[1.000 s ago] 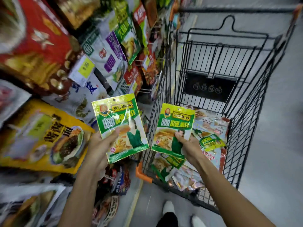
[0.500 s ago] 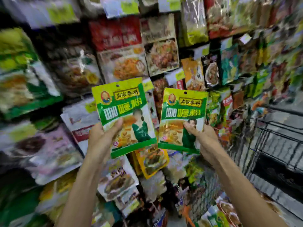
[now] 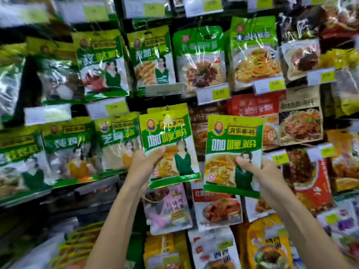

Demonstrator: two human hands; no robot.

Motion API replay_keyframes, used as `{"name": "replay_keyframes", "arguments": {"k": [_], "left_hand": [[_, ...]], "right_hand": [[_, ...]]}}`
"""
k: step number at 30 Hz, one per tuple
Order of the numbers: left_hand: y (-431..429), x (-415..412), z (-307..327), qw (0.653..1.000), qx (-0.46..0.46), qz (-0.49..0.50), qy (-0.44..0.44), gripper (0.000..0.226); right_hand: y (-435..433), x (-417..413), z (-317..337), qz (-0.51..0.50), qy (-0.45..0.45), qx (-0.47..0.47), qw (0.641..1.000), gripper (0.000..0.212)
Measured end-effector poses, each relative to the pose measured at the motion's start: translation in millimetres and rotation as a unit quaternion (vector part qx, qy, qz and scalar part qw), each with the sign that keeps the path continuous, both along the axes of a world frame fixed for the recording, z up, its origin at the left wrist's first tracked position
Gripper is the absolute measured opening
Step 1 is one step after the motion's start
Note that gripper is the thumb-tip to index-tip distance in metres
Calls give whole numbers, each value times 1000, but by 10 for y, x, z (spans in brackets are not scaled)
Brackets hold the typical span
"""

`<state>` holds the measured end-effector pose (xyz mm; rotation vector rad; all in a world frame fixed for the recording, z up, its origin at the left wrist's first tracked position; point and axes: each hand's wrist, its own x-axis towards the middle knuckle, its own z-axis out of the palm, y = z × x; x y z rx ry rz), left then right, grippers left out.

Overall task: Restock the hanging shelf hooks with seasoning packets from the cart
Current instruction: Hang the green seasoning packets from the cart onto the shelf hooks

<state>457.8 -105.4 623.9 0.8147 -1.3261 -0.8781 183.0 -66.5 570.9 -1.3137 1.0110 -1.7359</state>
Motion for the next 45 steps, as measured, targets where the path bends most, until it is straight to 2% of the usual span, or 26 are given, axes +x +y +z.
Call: {"name": "replay_keyframes", "arguments": {"k": [2,5,13,19,22,31,34,36,38,41,43,45], "left_hand": [[-105,13,82,1000,19,9,1,16],[-242,-28,237,999,33,4,-1,22],[-495,-132,396,998,53,-28,-14,19],[-590,-107,331,999,34,-13,-14,16],[-597,-141,304,999,34,1,-29,16],[-592,-161,309,996,79,21,-27,20],[-541,-179,289,994,82,57,-37,39],[-485,-177,265,992,77,74,-64,53],[-414,-150,225,988,52,88,-114,41],[-227,-84,121,965,-19,143,-220,33],[-80,-9,71,925,-81,221,-298,26],[76,64,129,879,-129,317,-333,31]], "right_hand": [[-36,101,44,7,3,0,1000,78],[-133,163,76,14,5,10,1000,101],[-269,214,99,41,-14,6,999,27],[-299,227,103,42,-16,8,999,37],[-308,239,105,46,-16,1,999,35],[-303,224,75,62,-13,3,998,40],[-312,246,56,64,-11,11,998,43],[-316,280,56,70,-7,14,997,45],[-327,314,67,74,-8,15,997,45],[-349,367,99,77,-11,16,997,46],[-368,409,133,82,-6,16,996,49],[-401,452,180,88,2,10,996,47]]}}
